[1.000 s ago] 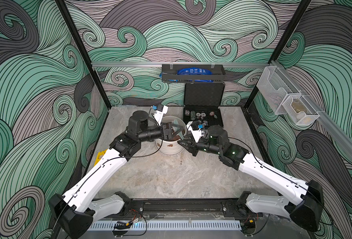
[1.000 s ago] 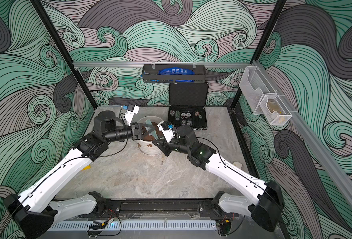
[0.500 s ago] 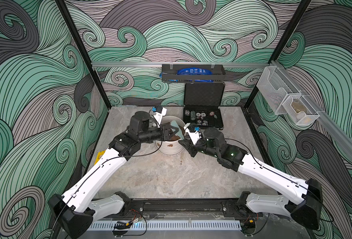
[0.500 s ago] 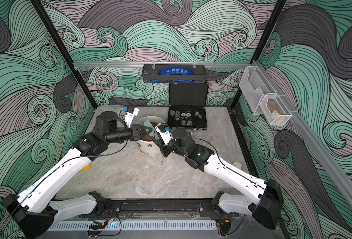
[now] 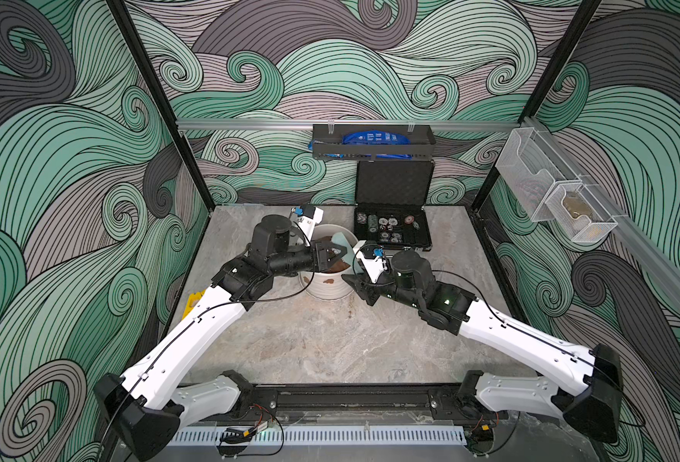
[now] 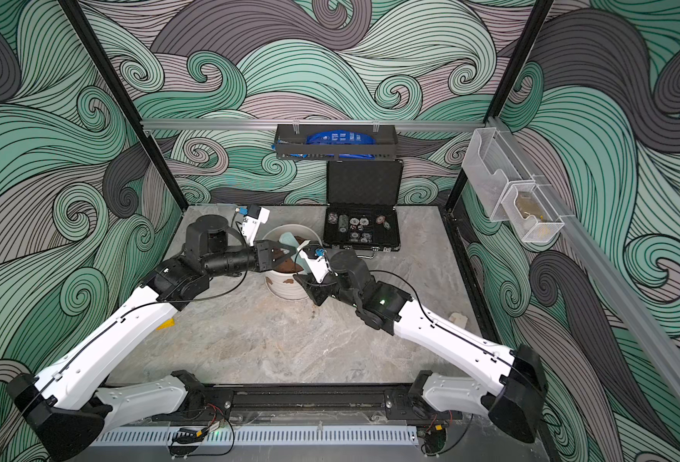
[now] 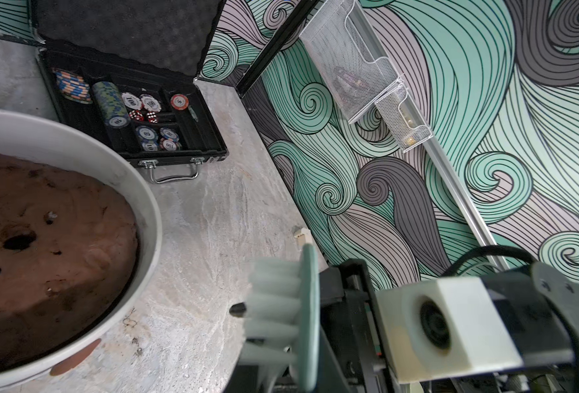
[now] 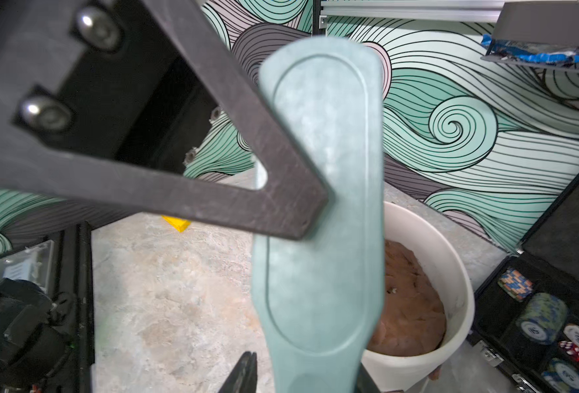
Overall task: Scrub the dried mud off the ceramic pot
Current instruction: Pick up the brush from the center of the board.
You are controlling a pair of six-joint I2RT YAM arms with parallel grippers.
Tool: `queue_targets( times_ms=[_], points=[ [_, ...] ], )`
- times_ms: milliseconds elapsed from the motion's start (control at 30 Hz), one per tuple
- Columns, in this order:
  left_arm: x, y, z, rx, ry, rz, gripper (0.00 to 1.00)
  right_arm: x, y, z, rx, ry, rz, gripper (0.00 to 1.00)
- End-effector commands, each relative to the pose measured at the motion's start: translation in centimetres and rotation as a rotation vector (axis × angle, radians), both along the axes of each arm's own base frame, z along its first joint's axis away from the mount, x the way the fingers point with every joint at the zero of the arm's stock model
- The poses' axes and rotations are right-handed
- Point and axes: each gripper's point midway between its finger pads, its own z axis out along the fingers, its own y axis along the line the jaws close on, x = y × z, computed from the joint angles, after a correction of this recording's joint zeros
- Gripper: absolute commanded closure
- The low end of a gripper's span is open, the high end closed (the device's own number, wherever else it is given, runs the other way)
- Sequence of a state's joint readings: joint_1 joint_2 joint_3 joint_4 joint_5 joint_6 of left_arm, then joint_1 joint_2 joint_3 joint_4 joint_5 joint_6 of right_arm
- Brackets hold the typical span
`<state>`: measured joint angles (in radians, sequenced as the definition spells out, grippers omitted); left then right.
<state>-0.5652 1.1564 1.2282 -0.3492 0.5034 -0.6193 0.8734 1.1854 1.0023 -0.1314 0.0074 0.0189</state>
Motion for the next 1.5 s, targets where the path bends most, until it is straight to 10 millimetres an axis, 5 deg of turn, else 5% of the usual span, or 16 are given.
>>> queue_targets(
  times_ms=[0,267,533,900,1033,1167,1300,1467],
  points=[
    [-0.4,-0.5,2.5,-0.067,-0.087,-0.069,0.84,-1.1,-0.1,2.3,0.108,-0.006,0.105,0.52],
    [-2.0,-0.6,4.5,-0.097,-0.27,-0.26,0.81,-2.7,-2.1,4.8,0.256,0.042,0.322,0.51],
    [-2.8,-0.8,5.7,-0.118,-0.367,-0.358,0.8,-4.0,-1.8,5.7,0.309,0.09,0.441,0.57],
    [-2.8,-0.7,4.9,-0.083,-0.382,-0.363,0.78,-4.1,-1.0,6.2,0.356,0.142,0.481,0.99],
    [-2.4,-0.4,4.3,-0.054,-0.367,-0.331,0.65,-3.6,-1.2,6.0,0.348,0.136,0.445,1.0],
    [-0.7,1.1,3.0,0.017,-0.309,-0.21,0.3,-1.6,-2.0,4.7,0.273,0.116,0.31,1.0],
    [1.4,4.1,1.3,0.083,-0.172,-0.038,0.24,0.0,-2.9,1.8,0.127,0.111,0.215,1.0],
    [4.0,9.9,-3.0,0.258,0.058,0.267,0.22,0.6,-3.0,-2.3,-0.075,0.088,0.124,1.0]
  ],
)
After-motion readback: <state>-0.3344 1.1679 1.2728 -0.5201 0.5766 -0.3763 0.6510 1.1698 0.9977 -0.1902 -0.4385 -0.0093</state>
